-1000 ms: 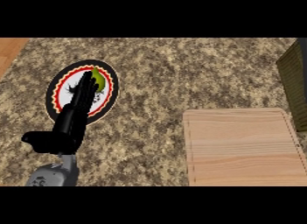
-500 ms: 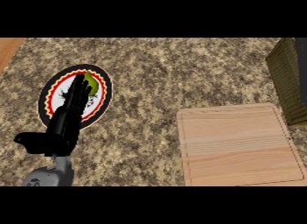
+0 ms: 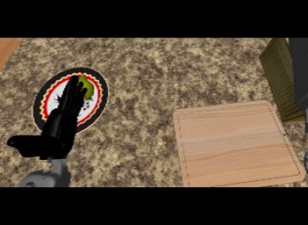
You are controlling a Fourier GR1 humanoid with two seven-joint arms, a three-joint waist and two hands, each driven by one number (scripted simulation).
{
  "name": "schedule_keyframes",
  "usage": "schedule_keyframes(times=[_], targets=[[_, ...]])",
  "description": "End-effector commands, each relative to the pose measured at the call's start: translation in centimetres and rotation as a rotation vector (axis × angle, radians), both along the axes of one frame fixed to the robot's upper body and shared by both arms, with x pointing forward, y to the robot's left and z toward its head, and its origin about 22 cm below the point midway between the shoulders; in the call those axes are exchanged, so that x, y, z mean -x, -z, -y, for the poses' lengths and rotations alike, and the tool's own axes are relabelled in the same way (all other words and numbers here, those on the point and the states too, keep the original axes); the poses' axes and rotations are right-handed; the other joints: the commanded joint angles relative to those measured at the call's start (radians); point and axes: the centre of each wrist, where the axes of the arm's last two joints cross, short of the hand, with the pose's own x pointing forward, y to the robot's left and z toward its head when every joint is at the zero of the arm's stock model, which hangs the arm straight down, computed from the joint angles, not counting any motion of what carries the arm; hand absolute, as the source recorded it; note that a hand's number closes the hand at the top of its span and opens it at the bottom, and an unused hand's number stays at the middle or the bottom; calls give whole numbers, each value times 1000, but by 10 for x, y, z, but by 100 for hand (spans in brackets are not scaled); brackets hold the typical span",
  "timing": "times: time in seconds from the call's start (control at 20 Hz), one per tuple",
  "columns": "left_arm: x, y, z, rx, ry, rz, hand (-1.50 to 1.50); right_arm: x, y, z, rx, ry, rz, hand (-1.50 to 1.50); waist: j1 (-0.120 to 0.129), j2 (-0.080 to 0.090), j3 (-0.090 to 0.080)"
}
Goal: Pick the sweet potato from the cutting board and place it in the basket
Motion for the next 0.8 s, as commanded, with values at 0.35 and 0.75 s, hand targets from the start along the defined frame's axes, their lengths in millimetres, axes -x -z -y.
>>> schedule_keyframes(times=[0.35, 0.75], targets=[[7, 4, -11, 0, -30, -6, 0, 0, 26, 3, -151, 188, 85, 150, -16, -7, 0], [9, 1, -21, 0, -37, -17, 0, 8, 58, 12, -174, 185, 117, 150, -30, -13, 1]])
